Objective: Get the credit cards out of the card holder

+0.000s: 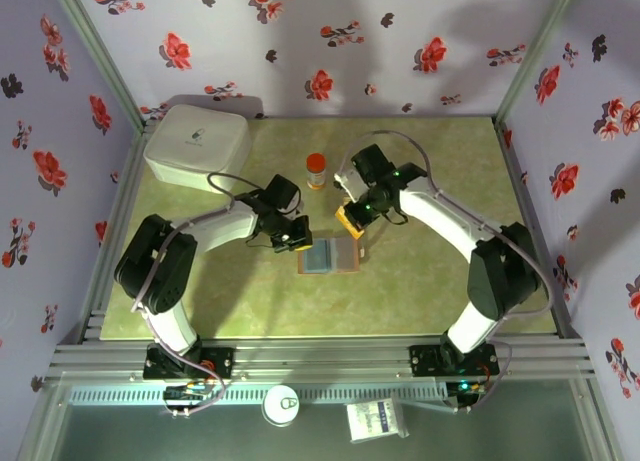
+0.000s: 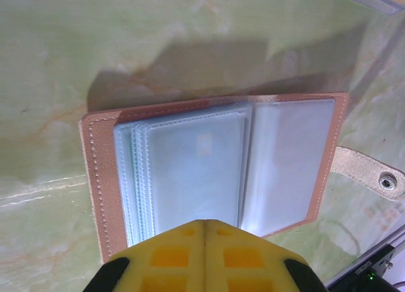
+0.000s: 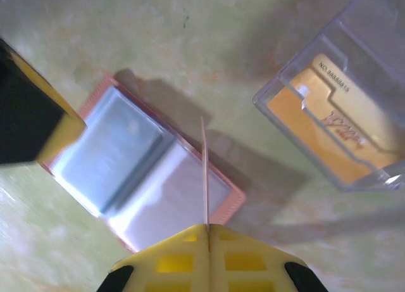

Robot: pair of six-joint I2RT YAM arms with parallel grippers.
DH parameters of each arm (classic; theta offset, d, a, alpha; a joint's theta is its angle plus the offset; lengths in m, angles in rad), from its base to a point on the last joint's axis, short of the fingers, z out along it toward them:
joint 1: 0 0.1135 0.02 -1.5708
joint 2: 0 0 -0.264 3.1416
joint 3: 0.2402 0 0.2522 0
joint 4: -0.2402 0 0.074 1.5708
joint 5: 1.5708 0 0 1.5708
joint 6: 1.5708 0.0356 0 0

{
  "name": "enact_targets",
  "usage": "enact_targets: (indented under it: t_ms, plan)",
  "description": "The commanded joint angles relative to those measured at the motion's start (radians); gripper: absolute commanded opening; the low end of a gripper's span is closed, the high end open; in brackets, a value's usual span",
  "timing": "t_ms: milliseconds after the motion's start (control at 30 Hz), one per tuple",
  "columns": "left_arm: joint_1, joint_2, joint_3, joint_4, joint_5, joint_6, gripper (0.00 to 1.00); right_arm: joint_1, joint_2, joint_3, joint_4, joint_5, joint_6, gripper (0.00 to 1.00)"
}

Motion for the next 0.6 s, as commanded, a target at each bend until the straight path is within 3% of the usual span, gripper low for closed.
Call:
enact_targets:
  t_ms: [0,200,567]
  plan:
    - [0.012,-0.036,-0.025,0.003,-0.019,0.009,0.03,-0.009,0.048,0.073,-0.154,0.070,-0.374,0.00]
    - [0.028,-0.046,-0.045,0.006,-0.023,0.011,0.03,-0.069,0.135,0.229,-0.246,0.055,-0.600,0.00]
    - [0.045,-0.045,-0.037,-0.010,-0.017,0.017,0.03,-0.143,0.340,0.531,-0.388,-0.015,-0.747,0.00]
